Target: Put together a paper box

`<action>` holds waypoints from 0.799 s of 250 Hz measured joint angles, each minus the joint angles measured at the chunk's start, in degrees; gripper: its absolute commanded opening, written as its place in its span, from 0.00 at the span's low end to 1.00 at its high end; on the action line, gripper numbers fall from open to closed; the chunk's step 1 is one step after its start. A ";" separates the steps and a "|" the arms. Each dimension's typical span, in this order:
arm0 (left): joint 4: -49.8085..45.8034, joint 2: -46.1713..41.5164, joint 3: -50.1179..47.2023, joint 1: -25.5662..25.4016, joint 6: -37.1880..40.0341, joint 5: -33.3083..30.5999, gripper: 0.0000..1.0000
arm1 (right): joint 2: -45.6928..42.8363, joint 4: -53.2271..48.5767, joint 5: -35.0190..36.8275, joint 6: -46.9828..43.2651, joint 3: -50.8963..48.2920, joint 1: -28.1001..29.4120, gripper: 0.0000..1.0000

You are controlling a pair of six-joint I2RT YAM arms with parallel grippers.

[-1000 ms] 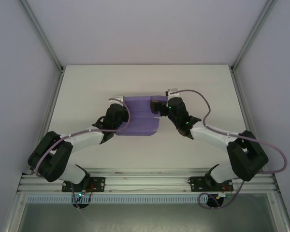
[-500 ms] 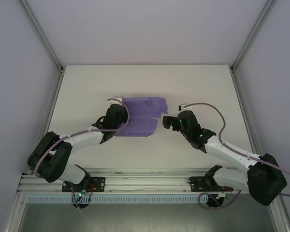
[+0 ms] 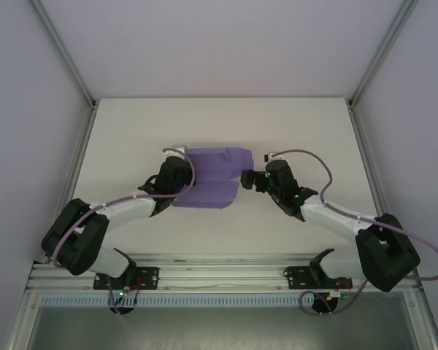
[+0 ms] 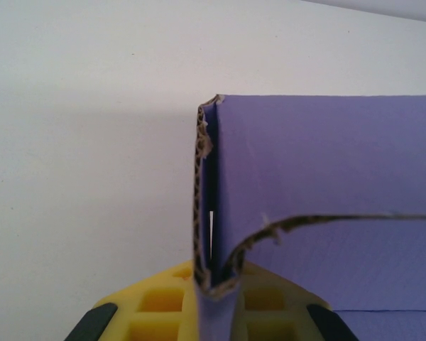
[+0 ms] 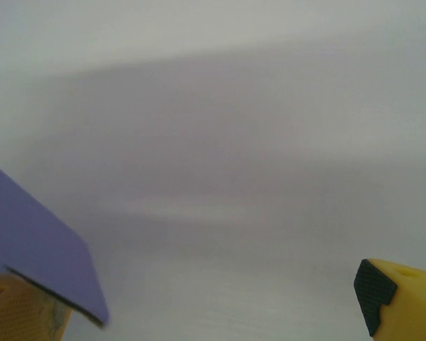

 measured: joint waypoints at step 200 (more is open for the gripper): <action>-1.75 0.81 1.18 0.63 -1.36 2.93 0.00 | 15.72 5.81 0.00 -8.61 10.73 3.58 1.00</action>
